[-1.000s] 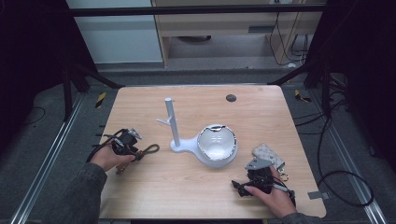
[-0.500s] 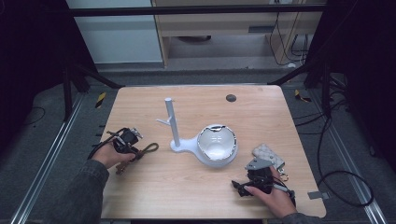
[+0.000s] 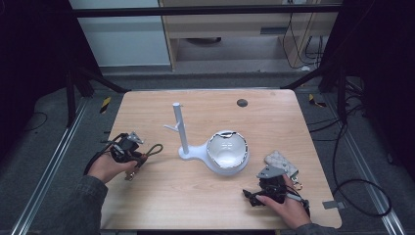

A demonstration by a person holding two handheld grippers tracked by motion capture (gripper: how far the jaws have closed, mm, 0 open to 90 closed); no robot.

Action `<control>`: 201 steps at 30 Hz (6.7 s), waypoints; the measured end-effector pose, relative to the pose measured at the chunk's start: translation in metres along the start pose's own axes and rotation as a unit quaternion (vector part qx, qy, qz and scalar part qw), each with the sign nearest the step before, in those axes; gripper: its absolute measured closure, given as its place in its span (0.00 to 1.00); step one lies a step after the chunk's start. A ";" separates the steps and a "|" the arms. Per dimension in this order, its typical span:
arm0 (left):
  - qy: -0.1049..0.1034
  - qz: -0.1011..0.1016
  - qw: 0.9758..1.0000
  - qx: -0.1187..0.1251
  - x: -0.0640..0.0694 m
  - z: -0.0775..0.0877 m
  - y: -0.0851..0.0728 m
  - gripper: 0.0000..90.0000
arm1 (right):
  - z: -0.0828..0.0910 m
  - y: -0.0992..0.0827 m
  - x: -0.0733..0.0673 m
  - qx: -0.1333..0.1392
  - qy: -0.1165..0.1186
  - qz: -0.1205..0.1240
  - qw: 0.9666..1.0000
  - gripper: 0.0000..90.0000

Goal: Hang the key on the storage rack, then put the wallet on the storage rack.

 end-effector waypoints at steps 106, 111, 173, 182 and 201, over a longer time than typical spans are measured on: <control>0.063 0.057 0.954 0.287 0.091 0.049 0.042 0.73 | -0.001 0.000 0.001 0.001 0.000 0.001 1.000 0.00; 0.062 0.057 0.955 0.283 0.089 0.047 0.043 0.73 | -0.001 0.000 0.001 0.001 0.000 0.001 1.000 0.00; 0.051 0.160 0.970 0.175 0.046 -0.044 -0.032 0.08 | 0.057 0.047 0.065 -0.088 -0.086 -0.002 0.992 0.08; 0.062 0.156 0.975 0.145 0.047 -0.053 -0.033 0.07 | 0.056 0.042 0.073 -0.120 -0.076 -0.014 0.990 0.10; 0.073 0.153 0.973 0.156 0.046 -0.059 -0.036 0.01 | 0.072 0.020 0.088 -0.128 -0.078 -0.086 0.985 0.23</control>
Point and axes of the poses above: each handheld gripper's, and its own axes: z roughly backward along the jaws, y roughly out of its top, x roughly to its right, the point moved 1 cm from there along -z, roughly forward along the jaws, and after that the axes turned 1 degree about y, right-handed, at the moved point
